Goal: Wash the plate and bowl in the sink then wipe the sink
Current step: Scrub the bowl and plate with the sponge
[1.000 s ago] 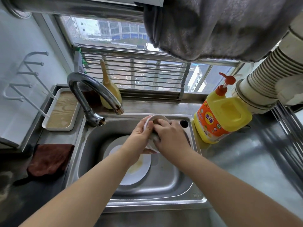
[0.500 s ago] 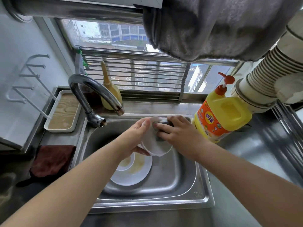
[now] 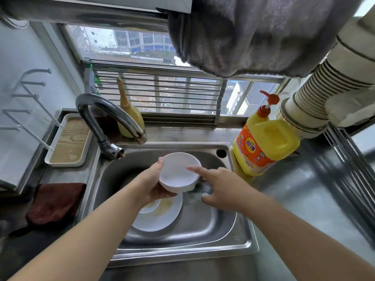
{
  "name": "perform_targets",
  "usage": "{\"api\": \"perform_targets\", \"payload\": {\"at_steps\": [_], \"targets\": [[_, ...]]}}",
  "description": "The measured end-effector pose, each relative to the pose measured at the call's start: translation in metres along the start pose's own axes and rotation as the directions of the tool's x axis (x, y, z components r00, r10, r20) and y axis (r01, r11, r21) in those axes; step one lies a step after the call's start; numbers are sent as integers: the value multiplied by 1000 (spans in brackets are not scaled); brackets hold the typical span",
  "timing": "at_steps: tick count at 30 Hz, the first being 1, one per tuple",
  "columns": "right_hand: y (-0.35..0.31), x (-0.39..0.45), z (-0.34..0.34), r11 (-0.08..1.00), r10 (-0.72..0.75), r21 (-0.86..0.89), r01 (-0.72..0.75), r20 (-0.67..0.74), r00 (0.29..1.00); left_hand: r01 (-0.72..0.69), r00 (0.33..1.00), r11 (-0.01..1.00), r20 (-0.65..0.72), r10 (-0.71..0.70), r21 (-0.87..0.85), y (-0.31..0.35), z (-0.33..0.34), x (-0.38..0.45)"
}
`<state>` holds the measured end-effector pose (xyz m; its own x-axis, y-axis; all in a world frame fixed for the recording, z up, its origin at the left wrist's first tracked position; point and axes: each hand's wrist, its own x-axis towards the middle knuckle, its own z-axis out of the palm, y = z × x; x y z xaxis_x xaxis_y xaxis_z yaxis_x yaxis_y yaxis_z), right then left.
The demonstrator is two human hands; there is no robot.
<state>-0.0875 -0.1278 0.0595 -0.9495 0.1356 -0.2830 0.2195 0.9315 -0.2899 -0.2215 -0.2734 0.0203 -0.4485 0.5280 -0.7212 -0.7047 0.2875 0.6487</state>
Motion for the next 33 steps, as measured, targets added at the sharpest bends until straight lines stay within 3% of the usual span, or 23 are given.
{"api": "perform_targets", "payload": {"at_steps": [4, 6, 8, 10, 12, 13, 15, 17, 19, 21, 25, 28, 29, 31, 33], "targets": [[-4, 5, 6, 1000, 5, -3, -6, -54, 999, -30, 1000, 986, 1, 30, 164, -1, -5, -4], [-1, 7, 7, 999, 38, 38, -36, -57, 998, -219, 971, 870, 15, 237, 441, -3, -13, -2], [3, 10, 3, 994, 63, 89, -60, -32, 997, -446, 840, 495, 158, 520, 746, -6, -23, -2], [7, 13, -3, 984, 80, 158, -79, 6, 997, -599, 668, 119, 413, 619, 792, -9, -26, -6], [7, 15, -7, 976, 79, 200, -84, 34, 996, -681, 561, -43, 558, 611, 731, -14, -26, -1], [7, 16, -8, 974, 76, 211, -84, 44, 996, -692, 558, -29, 559, 613, 721, -16, -25, 0], [9, 15, -10, 968, 72, 237, -87, 71, 995, -676, 626, 118, 482, 613, 727, -16, -22, 2], [16, 9, -11, 930, 79, 352, -104, 86, 993, -649, 711, 367, 358, 605, 667, -13, -21, -3], [20, 1, -13, 854, 109, 512, -96, 4, 994, -602, 794, 655, 260, 549, 456, -10, -18, -15], [20, -2, -8, 809, 185, 582, -76, -130, 974, -514, 857, 815, 191, 478, 268, -12, -15, -16], [-9, 9, 19, 872, 179, 489, 5, -328, 928, -456, 884, 882, 172, 434, 116, -21, 7, -17], [-34, 24, 31, 975, 50, 216, 50, -432, 901, -453, 889, 886, 118, 442, 101, -28, 21, -24], [-32, 32, 30, 981, 69, 194, 21, -443, 894, -448, 893, 890, 93, 441, 84, -33, 22, -23], [-13, 49, 27, 932, 254, 343, -118, -386, 887, -425, 900, 904, 85, 427, -40, -34, 19, -22], [7, 53, 30, 776, 429, 603, -184, -290, 856, -411, 908, 902, 24, 418, -129, -29, 13, -22]]}}
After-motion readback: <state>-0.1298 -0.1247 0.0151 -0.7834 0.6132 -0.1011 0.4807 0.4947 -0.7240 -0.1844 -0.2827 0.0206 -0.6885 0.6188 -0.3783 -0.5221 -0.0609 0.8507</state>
